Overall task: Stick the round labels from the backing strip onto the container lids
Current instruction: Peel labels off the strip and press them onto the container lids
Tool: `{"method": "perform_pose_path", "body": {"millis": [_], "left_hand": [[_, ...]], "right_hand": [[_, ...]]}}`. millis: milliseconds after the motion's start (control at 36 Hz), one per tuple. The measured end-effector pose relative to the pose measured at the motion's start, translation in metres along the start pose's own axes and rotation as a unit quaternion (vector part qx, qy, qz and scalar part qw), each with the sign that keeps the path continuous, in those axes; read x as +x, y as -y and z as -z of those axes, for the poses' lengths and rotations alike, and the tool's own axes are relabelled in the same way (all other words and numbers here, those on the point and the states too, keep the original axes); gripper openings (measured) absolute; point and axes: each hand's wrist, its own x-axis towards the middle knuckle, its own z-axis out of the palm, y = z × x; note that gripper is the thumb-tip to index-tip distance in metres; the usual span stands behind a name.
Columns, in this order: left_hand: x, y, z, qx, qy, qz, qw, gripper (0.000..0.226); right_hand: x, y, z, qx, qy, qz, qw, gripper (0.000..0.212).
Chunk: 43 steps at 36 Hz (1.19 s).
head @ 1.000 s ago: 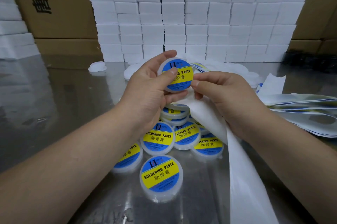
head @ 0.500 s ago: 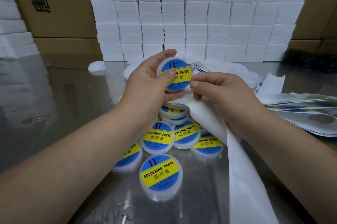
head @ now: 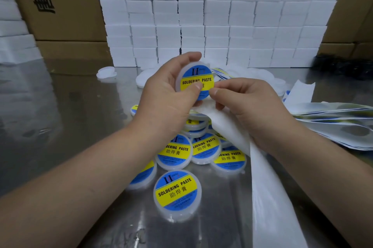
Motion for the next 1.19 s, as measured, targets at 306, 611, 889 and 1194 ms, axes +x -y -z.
{"method": "perform_pose_path", "body": {"millis": [306,611,889,1194], "left_hand": [[-0.006,0.002,-0.001,0.128,0.029,-0.082,0.988,0.05],[-0.011,-0.003,-0.004,0.081,0.013,-0.073,0.994,0.042],[-0.008,-0.004,-0.006,0.033,-0.01,0.016,0.999,0.021],[-0.008,0.003,-0.008,0.138,0.013,-0.026,0.99,0.011]], "right_hand": [[-0.002,0.001,0.0,-0.021,0.0,0.029,0.999,0.023],[0.001,-0.005,0.001,-0.086,-0.02,0.071,0.994,0.029],[0.001,-0.006,0.003,-0.128,-0.043,0.085,0.987,0.04],[0.003,-0.011,-0.001,-0.244,-0.004,0.167,0.955,0.034]]}}
